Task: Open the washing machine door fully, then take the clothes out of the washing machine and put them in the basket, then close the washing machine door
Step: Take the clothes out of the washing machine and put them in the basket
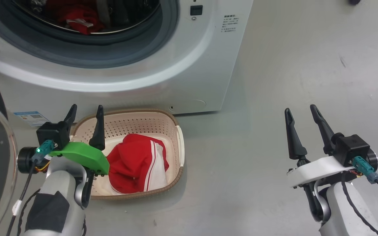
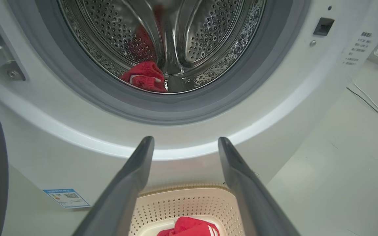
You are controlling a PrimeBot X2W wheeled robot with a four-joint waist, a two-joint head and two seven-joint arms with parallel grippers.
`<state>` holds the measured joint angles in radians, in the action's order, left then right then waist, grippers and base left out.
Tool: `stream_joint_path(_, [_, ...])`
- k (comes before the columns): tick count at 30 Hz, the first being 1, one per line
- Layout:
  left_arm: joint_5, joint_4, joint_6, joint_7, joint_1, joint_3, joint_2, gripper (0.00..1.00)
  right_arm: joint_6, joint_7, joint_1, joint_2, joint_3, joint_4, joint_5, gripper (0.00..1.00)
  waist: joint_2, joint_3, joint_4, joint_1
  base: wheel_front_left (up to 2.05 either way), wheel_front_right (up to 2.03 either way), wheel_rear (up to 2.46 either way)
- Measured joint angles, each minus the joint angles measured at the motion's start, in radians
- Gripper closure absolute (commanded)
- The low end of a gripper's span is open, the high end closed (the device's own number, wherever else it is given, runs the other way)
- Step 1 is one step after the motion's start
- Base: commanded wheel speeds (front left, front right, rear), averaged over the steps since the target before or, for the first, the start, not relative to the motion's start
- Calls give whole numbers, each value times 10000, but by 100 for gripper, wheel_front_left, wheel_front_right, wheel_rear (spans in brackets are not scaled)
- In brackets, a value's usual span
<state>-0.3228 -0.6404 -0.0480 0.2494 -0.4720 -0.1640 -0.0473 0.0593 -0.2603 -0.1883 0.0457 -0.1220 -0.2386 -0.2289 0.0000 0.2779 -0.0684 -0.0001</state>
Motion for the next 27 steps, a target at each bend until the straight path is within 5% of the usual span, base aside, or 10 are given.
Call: stream_joint_path(27, [537,2019,343,0,3176,-431,-4,0,6,0,1616,-17,96,-196,17,0,0,-2274,458,0,0,0,0])
